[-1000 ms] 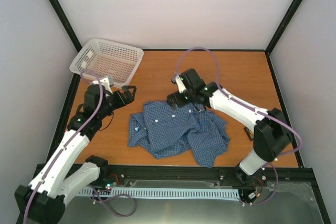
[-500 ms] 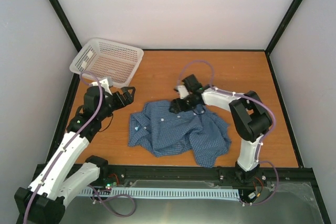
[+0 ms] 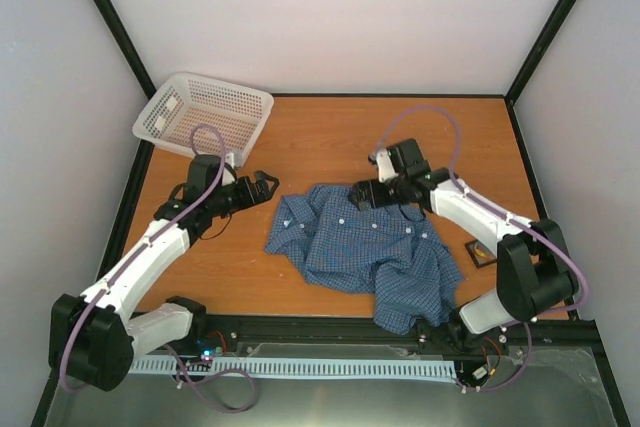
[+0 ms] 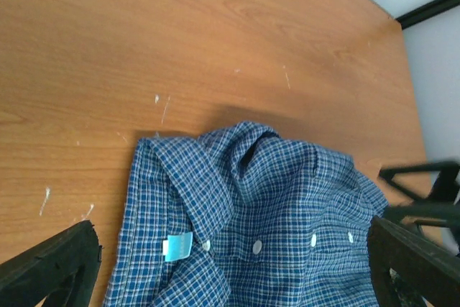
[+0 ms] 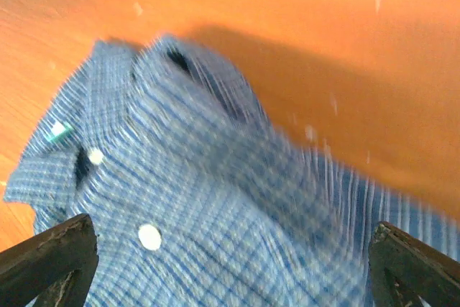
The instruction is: Pin the brooch onto the clothing
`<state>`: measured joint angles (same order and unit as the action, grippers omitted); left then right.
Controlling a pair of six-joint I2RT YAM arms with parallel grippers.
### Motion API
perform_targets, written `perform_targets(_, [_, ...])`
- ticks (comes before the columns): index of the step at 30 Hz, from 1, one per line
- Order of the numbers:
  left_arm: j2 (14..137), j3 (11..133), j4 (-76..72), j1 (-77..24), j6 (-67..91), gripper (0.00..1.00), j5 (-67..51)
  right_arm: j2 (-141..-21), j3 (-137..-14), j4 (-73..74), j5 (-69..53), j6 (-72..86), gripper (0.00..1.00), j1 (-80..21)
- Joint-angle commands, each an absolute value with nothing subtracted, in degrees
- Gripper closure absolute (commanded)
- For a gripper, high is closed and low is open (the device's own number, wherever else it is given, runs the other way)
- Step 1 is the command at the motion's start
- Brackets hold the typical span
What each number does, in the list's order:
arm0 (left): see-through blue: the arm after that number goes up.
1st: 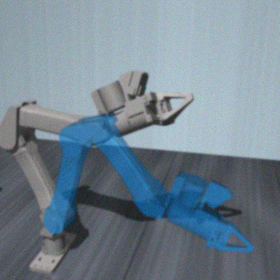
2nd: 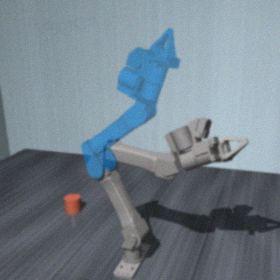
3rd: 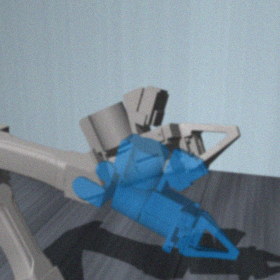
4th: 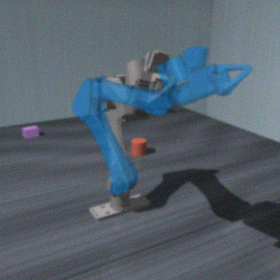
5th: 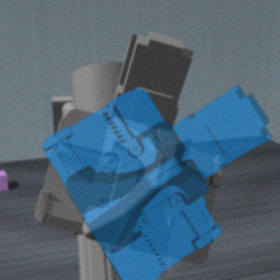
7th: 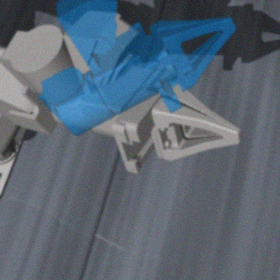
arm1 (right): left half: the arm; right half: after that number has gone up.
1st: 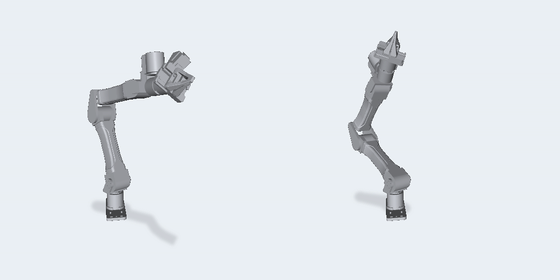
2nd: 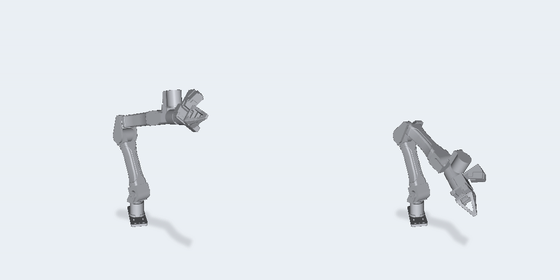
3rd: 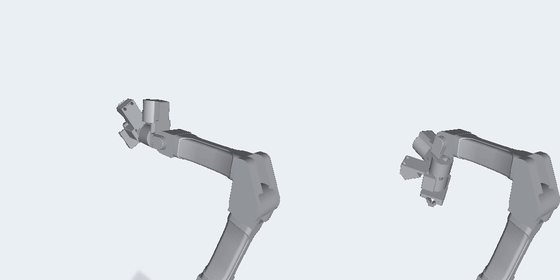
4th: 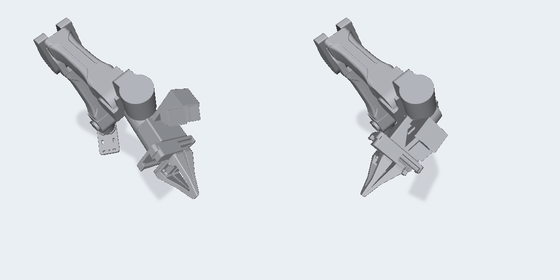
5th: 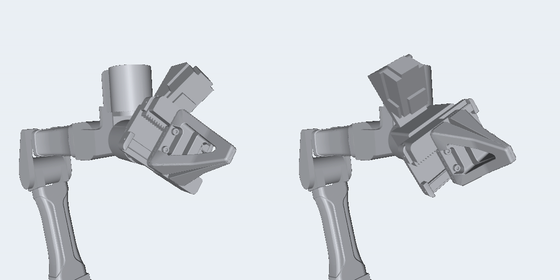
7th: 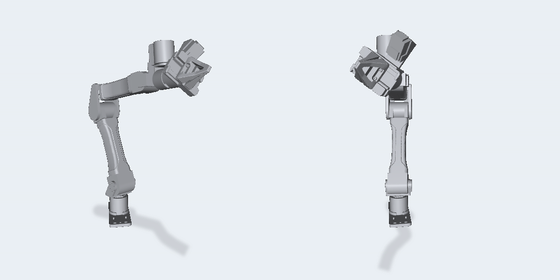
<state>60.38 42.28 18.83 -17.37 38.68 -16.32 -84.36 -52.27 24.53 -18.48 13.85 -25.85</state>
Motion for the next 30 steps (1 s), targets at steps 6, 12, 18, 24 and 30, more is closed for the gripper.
perform_targets(6, [58.86, 44.21, 19.42, -17.05, 38.68, 0.00, -17.43, -101.80, -77.53, 33.05, -15.15, -2.69, 0.00, -35.63])
perform_targets(12, [51.45, 41.25, 21.75, -17.07, 40.42, 0.00, -14.88, -120.35, -97.01, 48.93, -17.37, -14.02, 0.00, -38.86])
perform_targets(18, [47.98, 40.86, 24.47, -17.04, 39.66, 0.00, -13.22, -127.20, -103.83, 51.39, -14.57, -15.46, 0.07, -39.37])
perform_targets(24, [48.74, 40.76, 23.02, -17.03, 39.60, 0.00, -13.94, -128.54, -106.03, 49.97, -7.14, -12.61, 0.91, -39.38])
perform_targets(30, [53.77, 41.09, 20.16, -17.03, 36.78, 0.00, -20.84, -120.76, -101.19, 42.72, -3.38, -4.05, 0.97, -35.03])
